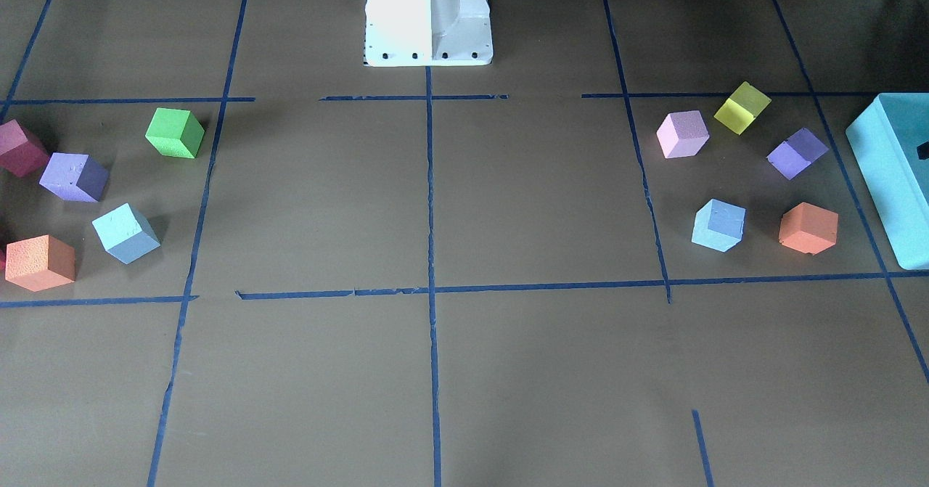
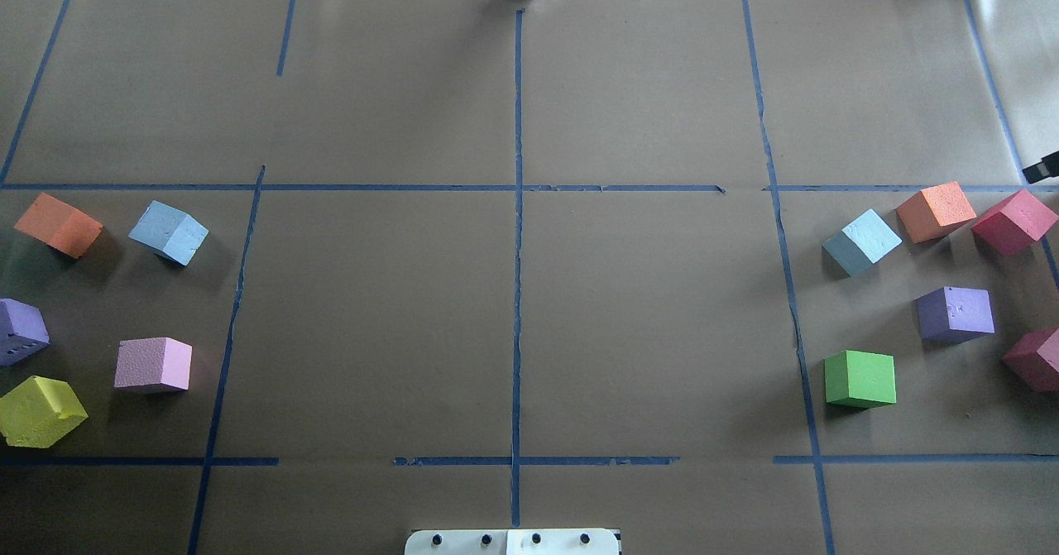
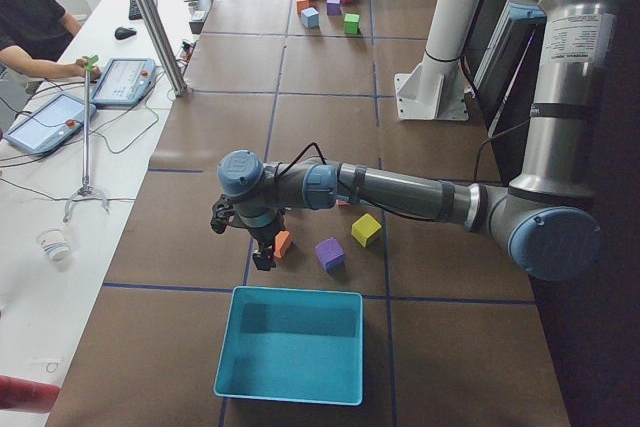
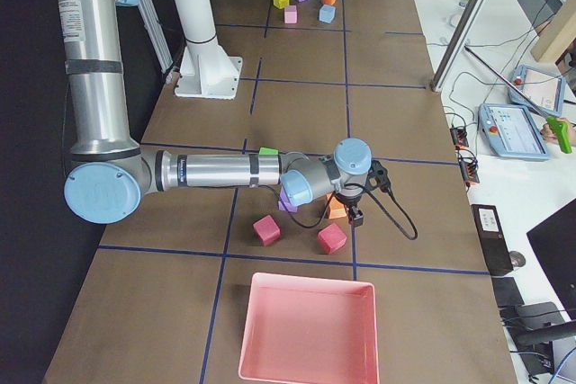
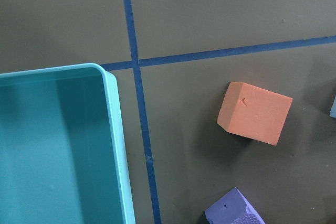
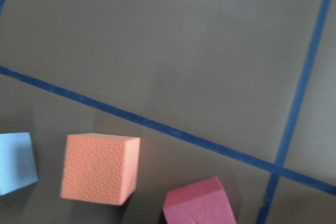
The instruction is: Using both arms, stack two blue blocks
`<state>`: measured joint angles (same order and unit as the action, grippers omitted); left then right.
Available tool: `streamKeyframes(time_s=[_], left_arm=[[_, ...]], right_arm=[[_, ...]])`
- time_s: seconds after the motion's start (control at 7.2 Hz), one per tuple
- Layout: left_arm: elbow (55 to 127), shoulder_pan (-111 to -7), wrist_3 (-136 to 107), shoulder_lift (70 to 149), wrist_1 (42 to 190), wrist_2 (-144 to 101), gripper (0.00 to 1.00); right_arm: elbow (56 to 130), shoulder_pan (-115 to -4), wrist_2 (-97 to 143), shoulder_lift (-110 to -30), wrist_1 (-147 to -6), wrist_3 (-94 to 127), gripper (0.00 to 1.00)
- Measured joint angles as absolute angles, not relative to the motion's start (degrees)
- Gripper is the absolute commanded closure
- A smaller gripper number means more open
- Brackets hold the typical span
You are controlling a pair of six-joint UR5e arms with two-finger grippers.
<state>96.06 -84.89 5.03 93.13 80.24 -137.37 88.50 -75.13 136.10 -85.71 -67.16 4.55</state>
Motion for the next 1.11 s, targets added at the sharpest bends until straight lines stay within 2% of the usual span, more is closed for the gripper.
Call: streamKeyframes(time_s=[0.56, 1.11], left_arm=[[95.7, -84.8, 5.1, 93.3, 80.3, -137.4, 0.0], [96.0, -84.8, 5.2, 93.3, 80.3, -137.5, 0.0]], right_arm=[[92.1, -62.5, 129.8, -80.0, -66.6, 15.2, 0.0], [94.0, -56.9, 124.6, -82.0, -66.6, 16.3, 0.0]])
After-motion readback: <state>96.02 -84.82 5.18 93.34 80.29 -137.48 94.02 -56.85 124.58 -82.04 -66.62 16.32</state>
